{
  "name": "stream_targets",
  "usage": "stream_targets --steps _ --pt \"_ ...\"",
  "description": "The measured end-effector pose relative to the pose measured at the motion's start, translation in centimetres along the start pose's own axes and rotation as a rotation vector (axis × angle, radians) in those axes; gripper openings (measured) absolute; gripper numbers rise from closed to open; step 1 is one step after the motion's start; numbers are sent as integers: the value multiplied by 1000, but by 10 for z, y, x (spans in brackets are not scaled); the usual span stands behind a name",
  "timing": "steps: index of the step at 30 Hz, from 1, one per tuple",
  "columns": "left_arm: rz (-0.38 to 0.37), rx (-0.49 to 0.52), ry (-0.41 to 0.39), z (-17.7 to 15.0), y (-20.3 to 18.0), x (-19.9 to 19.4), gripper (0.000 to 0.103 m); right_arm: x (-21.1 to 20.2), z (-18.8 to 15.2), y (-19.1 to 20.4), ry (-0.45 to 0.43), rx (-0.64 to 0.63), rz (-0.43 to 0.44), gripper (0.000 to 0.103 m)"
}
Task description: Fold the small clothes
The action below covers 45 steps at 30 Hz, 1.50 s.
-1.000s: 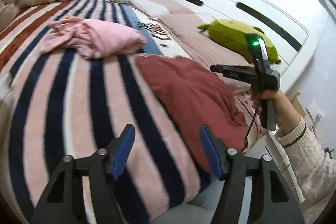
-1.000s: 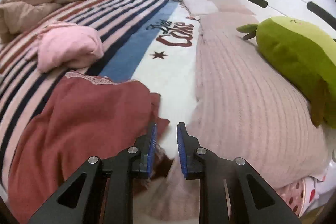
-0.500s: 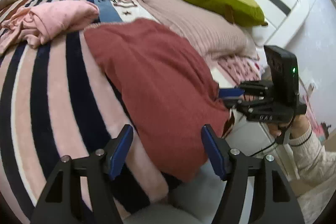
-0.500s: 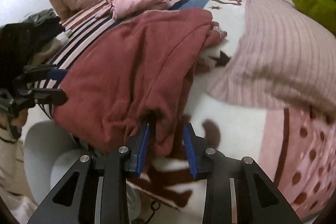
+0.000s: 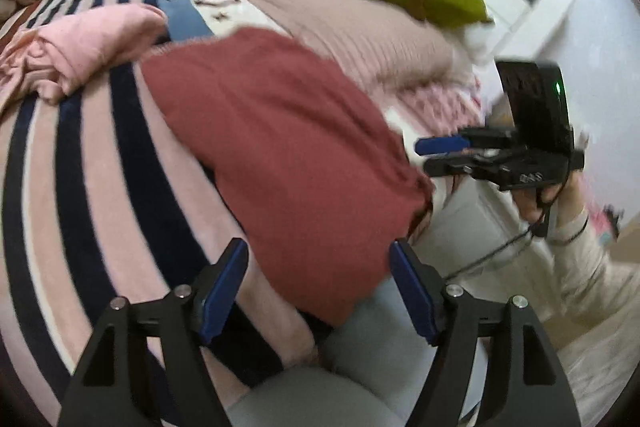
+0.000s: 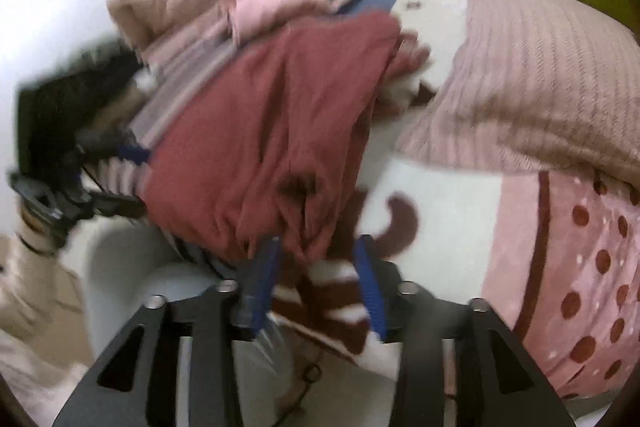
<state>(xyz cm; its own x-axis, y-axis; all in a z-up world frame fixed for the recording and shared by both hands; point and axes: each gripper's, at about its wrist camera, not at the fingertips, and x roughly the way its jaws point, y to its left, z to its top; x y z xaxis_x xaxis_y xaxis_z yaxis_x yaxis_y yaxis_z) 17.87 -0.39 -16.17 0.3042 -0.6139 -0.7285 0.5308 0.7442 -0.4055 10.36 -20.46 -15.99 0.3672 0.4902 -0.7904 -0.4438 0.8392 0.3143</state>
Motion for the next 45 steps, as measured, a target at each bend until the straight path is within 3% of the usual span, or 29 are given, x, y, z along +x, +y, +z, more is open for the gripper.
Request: stream_targets --steps 2,5,9,13,14,16,18,23,28,33,39,45 --pt "15 -36 -23 9 10 -3 69 -9 12 -8 -54 45 49 54" --pt "9 -129 -41 26 33 6 69 -4 35 -17 -72 82 108 57" --pt "-7 -248 -47 42 63 27 69 40 62 -31 34 148 160 57" --pt "-70 -306 -33 48 78 47 54 79 74 -40 117 191 196 56" --pt "-71 -308 -28 49 78 50 51 85 76 -43 115 204 212 53" --pt "-75 -310 -21 49 76 58 22 94 80 -46 97 226 236 42" --pt "-54 -293 -30 51 70 61 9 97 80 -45 82 243 262 24" --pt "-25 -243 -84 63 56 39 6 87 85 -30 11 222 264 15" --pt "45 -195 -159 85 44 -14 6 61 108 -2 -87 192 300 14" --pt "172 -125 -257 103 30 -103 6 34 144 52 -182 106 336 14" --pt "327 -100 -354 103 28 -216 6 6 189 153 -286 -39 374 14" --pt "464 -124 -417 78 42 -329 6 -9 225 264 -333 -153 432 14"
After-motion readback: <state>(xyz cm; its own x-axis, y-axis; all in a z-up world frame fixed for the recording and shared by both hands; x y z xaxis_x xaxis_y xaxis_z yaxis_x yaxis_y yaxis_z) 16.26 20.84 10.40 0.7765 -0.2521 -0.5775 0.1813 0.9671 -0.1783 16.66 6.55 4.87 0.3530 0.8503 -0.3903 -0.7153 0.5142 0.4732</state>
